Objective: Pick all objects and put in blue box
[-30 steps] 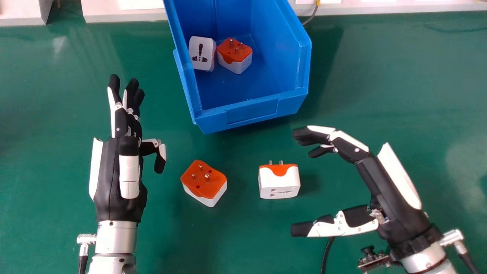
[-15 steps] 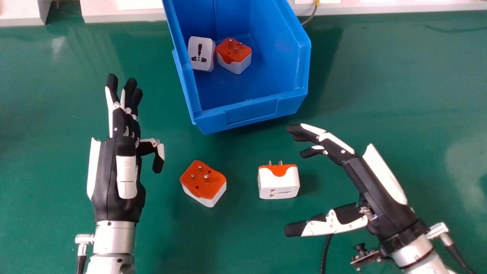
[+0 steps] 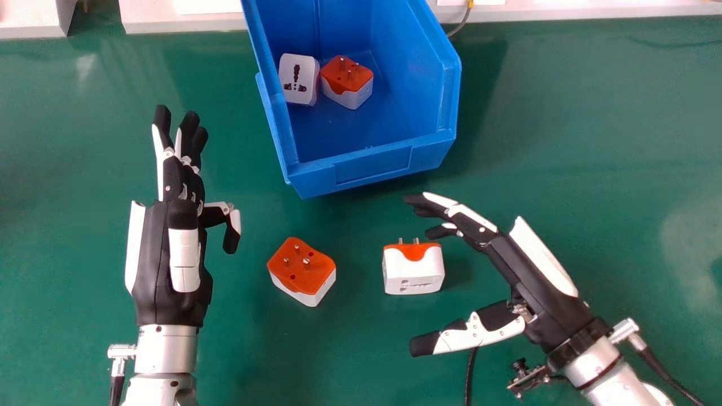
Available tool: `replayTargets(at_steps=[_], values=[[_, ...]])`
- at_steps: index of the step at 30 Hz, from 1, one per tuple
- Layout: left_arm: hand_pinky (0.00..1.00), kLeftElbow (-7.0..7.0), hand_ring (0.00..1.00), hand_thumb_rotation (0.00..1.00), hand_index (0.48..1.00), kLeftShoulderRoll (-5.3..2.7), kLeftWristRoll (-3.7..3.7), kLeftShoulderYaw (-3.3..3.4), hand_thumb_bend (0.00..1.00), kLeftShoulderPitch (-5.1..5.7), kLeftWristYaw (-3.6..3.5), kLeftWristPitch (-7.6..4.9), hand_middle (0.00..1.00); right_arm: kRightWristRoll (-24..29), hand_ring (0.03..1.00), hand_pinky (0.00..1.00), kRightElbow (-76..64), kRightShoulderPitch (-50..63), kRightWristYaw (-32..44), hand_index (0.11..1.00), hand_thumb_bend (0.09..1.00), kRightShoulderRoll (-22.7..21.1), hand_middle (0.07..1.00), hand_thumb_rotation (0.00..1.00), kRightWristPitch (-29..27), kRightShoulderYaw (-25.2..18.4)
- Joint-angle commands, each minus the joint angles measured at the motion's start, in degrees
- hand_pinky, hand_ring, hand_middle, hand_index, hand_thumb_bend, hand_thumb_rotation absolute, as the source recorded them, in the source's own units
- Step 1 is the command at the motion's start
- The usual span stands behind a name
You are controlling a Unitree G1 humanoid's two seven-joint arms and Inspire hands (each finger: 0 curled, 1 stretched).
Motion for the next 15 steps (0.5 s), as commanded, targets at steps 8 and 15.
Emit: replayTargets(at_steps=[8,15], values=[[0.0,-1.53,1.0,1.0,0.996,0.74,0.37,0.05,1.0,0.39,0.66,-0.12,1.0,-0.6,0.859,0.79,4.9,-4.1,-1.0,0.858,1.0,-0.8,0.872,0.26,-0.1,0.0],[0.0,-2.45,1.0,1.0,0.998,0.97,0.49,-0.21,1.0,0.67,1.01,0.34,1.0,-2.3,0.859,0.78,6.2,-4.9,-2.7,0.86,1.0,-1.4,0.875,0.24,0.6,0.1]])
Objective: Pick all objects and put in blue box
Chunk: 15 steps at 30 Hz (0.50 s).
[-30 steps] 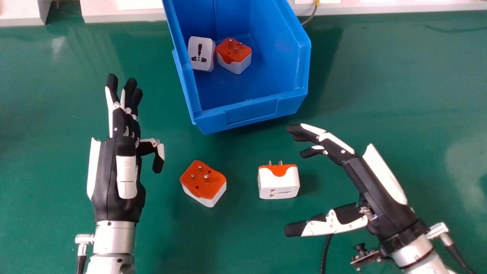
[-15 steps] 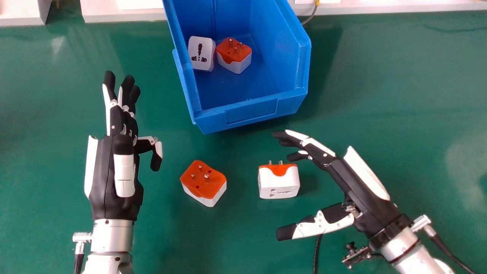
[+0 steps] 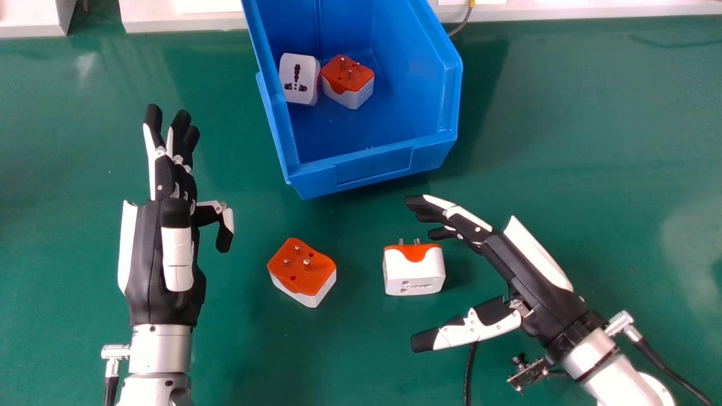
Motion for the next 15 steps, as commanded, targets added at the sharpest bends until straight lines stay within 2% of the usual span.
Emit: replayTargets(at_steps=[1,5,15], values=[[0.0,-1.53,1.0,1.0,0.998,0.52,0.4,-0.21,1.0,0.32,0.02,-0.18,1.0,-0.5,0.859,0.78,0.1,-1.6,-1.3,0.86,1.0,-1.2,0.875,0.24,0.4,0.1],[0.0,-1.79,1.0,1.0,0.998,0.9,0.41,-0.19,1.0,0.35,-0.08,0.11,1.0,-0.9,0.86,0.78,1.0,-2.2,-1.4,0.861,1.0,-1.4,0.874,0.24,1.6,0.2],[0.0,-2.55,1.0,1.0,0.998,1.68,0.85,-0.19,1.0,0.48,0.18,0.64,1.0,-2.5,0.859,0.78,3.1,-3.8,-2.3,0.866,1.0,-0.9,0.876,0.23,4.6,1.4]])
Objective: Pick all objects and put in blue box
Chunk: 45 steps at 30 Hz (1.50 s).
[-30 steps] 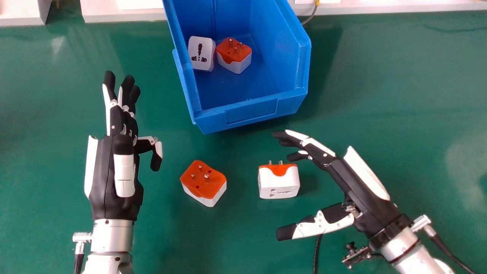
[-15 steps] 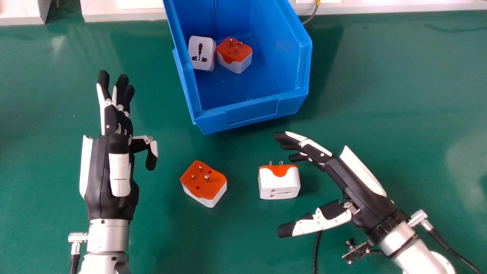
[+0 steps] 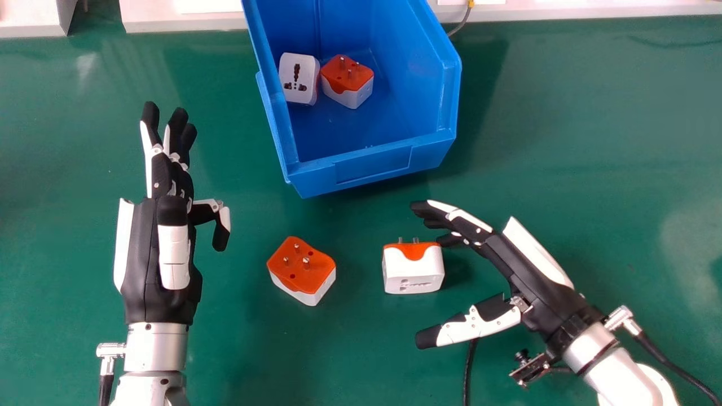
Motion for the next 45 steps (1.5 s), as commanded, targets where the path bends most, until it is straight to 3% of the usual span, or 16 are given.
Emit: replayTargets(at_steps=[1,6,29,35,40,45], values=[[0.0,-1.25,1.0,1.0,0.998,0.82,0.46,-0.13,1.0,0.0,-0.05,-0.26,1.0,-0.9,0.859,0.78,0.2,-1.8,-1.5,0.866,1.0,-0.2,0.876,0.23,0.5,0.6],[0.0,-1.11,1.0,1.0,0.999,1.16,0.29,-0.05,1.0,-0.13,-0.25,-0.35,1.0,-2.3,0.86,0.78,1.5,-2.8,-3.1,0.867,1.0,0.2,0.877,0.22,2.5,1.8],[0.0,-0.74,1.0,1.0,0.987,0.77,0.25,-0.24,1.0,-0.14,-0.34,-0.61,1.0,-3.7,0.857,0.8,3.7,-6.4,-5.3,0.881,1.0,2.4,0.885,0.18,6.0,6.0],[0.0,-0.86,1.0,1.0,0.985,0.46,0.09,-0.34,1.0,-0.05,-0.43,-0.51,1.0,-7.5,0.841,0.8,3.0,-6.7,-12.3,0.871,0.996,2.2,0.866,0.14,6.4,8.7],[0.0,-1.07,1.0,1.0,0.984,0.25,-0.14,-0.28,1.0,0.18,-0.51,-0.43,1.0,-10.1,0.747,0.72,3.2,-6.6,-19.4,0.782,0.933,2.0,0.765,0.07,6.8,10.5],[0.0,-1.3,1.0,1.0,0.983,0.03,0.11,-0.41,1.0,0.22,-0.33,-0.41,1.0,-9.3,0.633,0.61,3.5,-6.4,-19.8,0.675,0.851,2.2,0.661,0.02,6.3,10.2]])
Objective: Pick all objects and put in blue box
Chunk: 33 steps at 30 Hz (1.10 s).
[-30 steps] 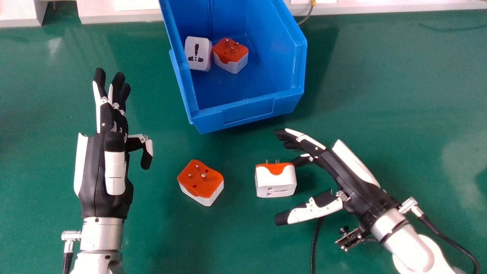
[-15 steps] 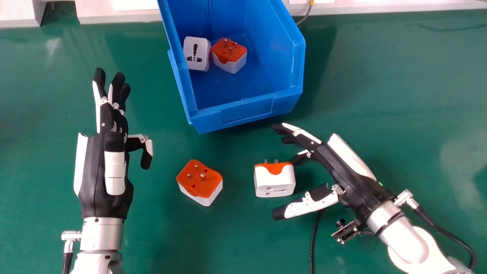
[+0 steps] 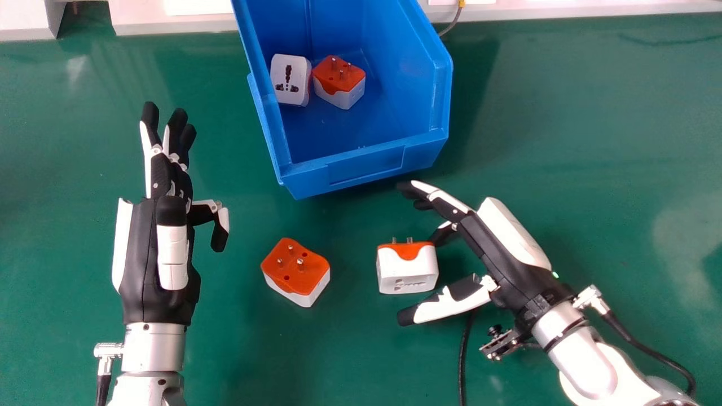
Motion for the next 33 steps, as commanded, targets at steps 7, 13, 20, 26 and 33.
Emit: replayTargets(at_steps=[7,13,20,26,33], values=[[0.0,-1.26,1.0,1.0,0.983,-0.26,0.13,-0.34,1.0,0.01,-0.15,-0.64,1.0,-0.4,0.575,0.55,-0.1,0.4,-0.4,0.596,0.718,0.3,0.594,0.03,-1.5,0.4],[0.0,-1.21,1.0,1.0,0.983,-0.24,-0.11,-0.31,1.0,-0.03,-0.36,-0.55,1.0,-1.9,0.513,0.51,-0.1,-0.1,-2.3,0.554,0.622,-0.1,0.544,0.01,-1.5,1.8],[0.0,-1.27,1.0,1.0,0.983,-0.12,-0.14,-0.24,1.0,0.02,-0.33,-0.42,1.0,0.3,0.467,0.48,-0.3,-0.1,0.6,0.526,0.561,-0.2,0.516,0.01,-3.3,0.7],[0.0,-1.03,1.0,1.0,0.982,-0.03,-0.04,-0.22,1.0,-0.14,-0.32,-0.4,1.0,2.3,0.447,0.47,-1.2,-0.1,1.5,0.517,0.54,-0.4,0.51,0.0,-5.6,-1.2],[0.0,-1.33,1.0,1.0,0.98,0.02,0.14,-0.23,1.0,0.1,-0.16,-0.64,1.0,3.2,0.435,0.45,-2.1,0.5,1.6,0.506,0.527,-0.5,0.506,0.0,-7.8,-3.3]])
